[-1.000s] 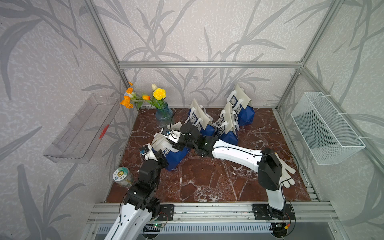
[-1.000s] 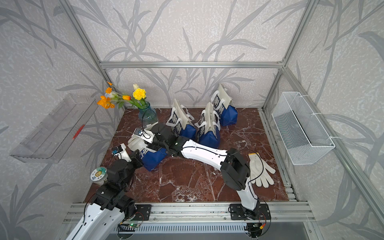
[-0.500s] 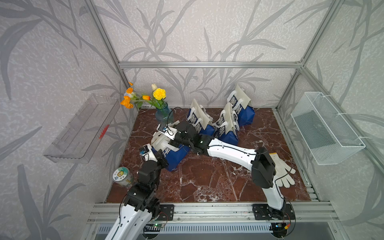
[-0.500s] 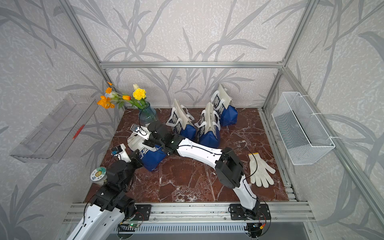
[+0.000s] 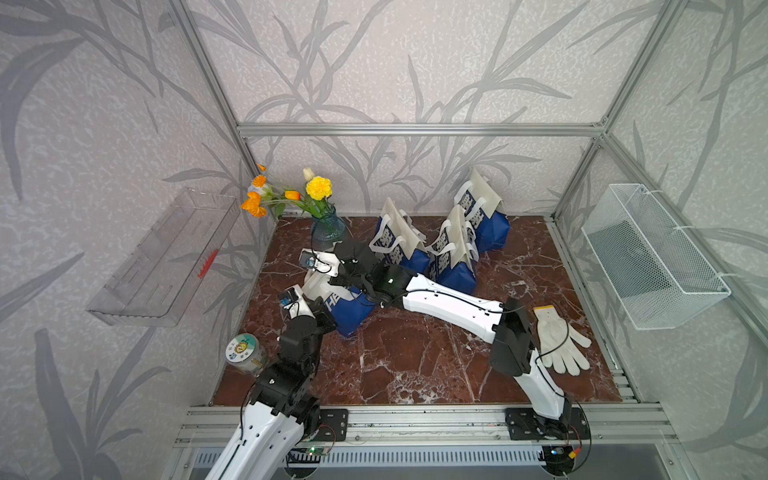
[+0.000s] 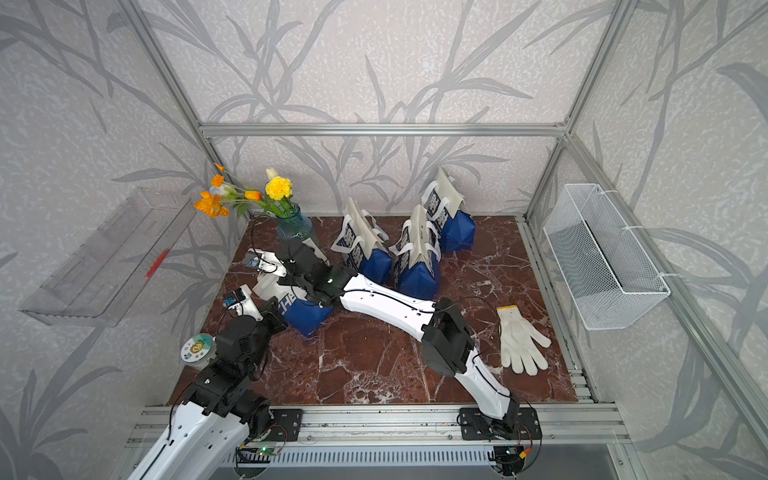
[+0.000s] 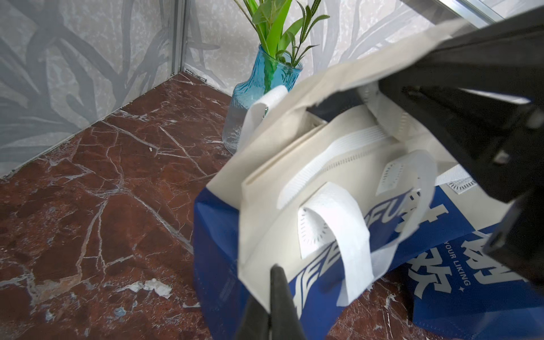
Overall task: Open the takeout bag
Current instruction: Open the takeout bag at the center of the board.
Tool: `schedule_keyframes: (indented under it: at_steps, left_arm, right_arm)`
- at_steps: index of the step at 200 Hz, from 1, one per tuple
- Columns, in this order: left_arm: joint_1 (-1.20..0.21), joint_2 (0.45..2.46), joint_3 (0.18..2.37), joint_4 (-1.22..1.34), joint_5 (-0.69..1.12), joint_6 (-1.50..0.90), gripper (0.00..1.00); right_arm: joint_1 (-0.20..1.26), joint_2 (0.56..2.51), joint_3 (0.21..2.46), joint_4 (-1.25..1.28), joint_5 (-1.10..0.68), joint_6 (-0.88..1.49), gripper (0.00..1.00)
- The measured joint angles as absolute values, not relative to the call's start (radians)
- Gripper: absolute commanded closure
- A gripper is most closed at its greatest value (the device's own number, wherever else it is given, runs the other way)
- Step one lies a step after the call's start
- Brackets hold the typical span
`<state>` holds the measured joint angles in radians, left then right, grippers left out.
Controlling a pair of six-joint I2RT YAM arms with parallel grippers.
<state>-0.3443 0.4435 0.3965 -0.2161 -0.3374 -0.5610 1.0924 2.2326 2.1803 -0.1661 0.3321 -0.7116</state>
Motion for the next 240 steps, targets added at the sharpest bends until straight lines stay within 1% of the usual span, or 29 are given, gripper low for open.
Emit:
schedule_keyframes:
  at_steps: [46, 101, 120, 137, 156, 175, 205, 223, 240]
  left_arm:
    - [-0.344, 0.477, 0.412, -0.246, -0.378, -0.579, 1.0]
    - [-0.344, 0.513, 0.44, -0.274, -0.415, -0.587, 1.0]
    - [-0.344, 0.527, 0.445, -0.279, -0.42, -0.588, 1.0]
    - [-0.344, 0.522, 0.445, -0.281, -0.417, -0.588, 1.0]
    - [-0.344, 0.488, 0.443, -0.281, -0.397, -0.587, 1.0]
    - [-0.344, 0.454, 0.44, -0.289, -0.372, -0.587, 1.0]
    - [-0.344, 0.444, 0.433, -0.306, -0.336, -0.584, 1.0]
    - [-0.344, 0.444, 0.427, -0.315, -0.329, -0.584, 1.0]
    - [-0.344, 0.432, 0.425, -0.316, -0.324, -0.584, 1.0]
  right_arm:
    - [1.11, 2.327, 2.331, -0.161, 0.429, -0.918, 1.0]
    - [1.127, 2.374, 2.393, -0.104, 0.446, -1.152, 1.0]
    - [1.129, 2.375, 2.41, -0.121, 0.446, -1.152, 1.0]
    - [1.128, 2.375, 2.456, -0.213, 0.443, -1.064, 1.0]
    - [1.12, 2.361, 2.489, -0.315, 0.429, -0.908, 0.91]
    - [1.101, 2.305, 2.433, -0.374, 0.397, -0.751, 0.78]
    - [1.065, 2.126, 2.149, -0.344, 0.324, -0.558, 0.59]
    - [1.044, 2.032, 1.993, -0.294, 0.265, -0.459, 0.51]
    - [1.02, 1.959, 1.868, -0.242, 0.205, -0.379, 0.46]
